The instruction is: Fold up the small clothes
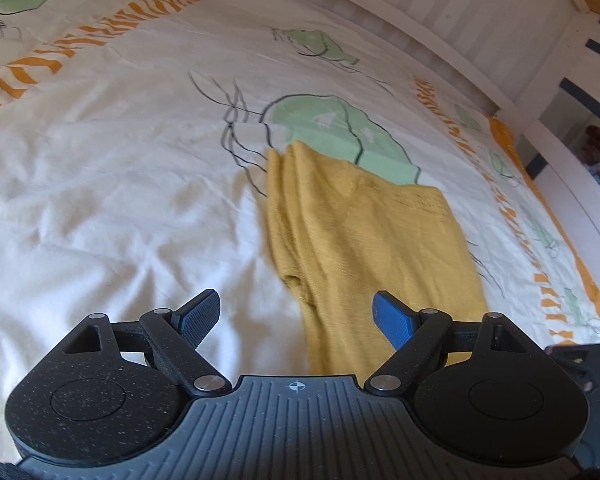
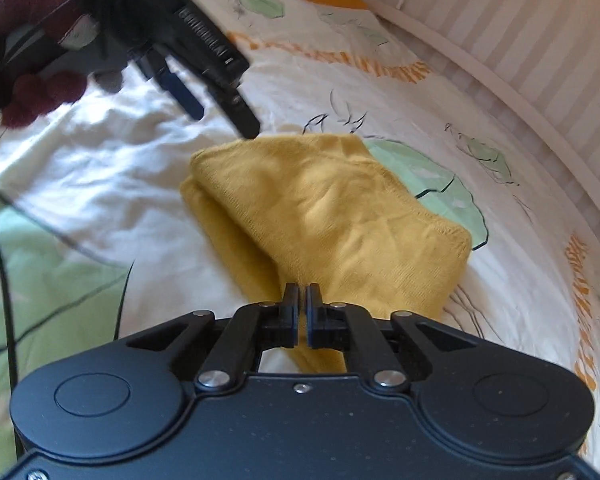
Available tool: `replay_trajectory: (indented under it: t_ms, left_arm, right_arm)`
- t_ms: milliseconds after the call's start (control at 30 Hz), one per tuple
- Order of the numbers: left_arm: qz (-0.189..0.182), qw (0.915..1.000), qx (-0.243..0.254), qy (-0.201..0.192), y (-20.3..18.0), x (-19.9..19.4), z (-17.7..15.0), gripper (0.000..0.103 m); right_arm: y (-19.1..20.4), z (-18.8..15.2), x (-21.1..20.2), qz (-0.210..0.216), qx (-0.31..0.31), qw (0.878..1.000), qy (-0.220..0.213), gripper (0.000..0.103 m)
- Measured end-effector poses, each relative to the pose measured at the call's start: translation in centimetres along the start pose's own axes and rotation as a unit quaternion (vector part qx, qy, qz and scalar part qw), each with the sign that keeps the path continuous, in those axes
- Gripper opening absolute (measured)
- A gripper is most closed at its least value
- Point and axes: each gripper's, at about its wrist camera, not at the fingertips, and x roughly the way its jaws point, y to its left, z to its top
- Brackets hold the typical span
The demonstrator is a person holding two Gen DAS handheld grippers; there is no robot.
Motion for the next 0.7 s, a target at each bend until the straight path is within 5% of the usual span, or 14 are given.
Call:
replay_trajectory:
  t_ms: [133,200,267,300,567,700]
  left_arm:
    - [-0.025,0.9995,-0.005,0.021,-0.4,0.9,-0.6,0.083]
    - [-0.038,0.9986,-0.017,0.032,-0.3,1.4,-0.9,0.083]
    - [-0.05,0.9974,-0.034,0.039,-0.2,1.8,-1.1,0.083]
    - [-0.055,0.9969,-0.039,0.041,-0.1,2.0,-1.1,0.083]
    - [-0.068,0.9952,-0.053,0.045,-0.7,2.9,-1.3,0.084]
    - [-0.082,0.9939,-0.055,0.05,-1.3,3.0,-1.5,0.084]
  right_arm:
    - [1.0,-0.9,0.0,0.03,-0.012,0.999,-0.002,0.01]
    - [-0.2,-0.9,-0.5,0.062,0.039,0.997,-0.018,0.023]
    - [-2.1,-1.0,-1.2,0.079,0.103,0.991,-0.037,0.059]
    - [-3.2,-1.1,-1.4,0.081,0.135,0.987,-0.045,0.061]
    - [-12.8,-3.5,0.6,0.098,0.391,0.913,-0.067,0.075]
    - [-15.3,-4.1,3.2,0.095,0.431,0.895,-0.054,0.077]
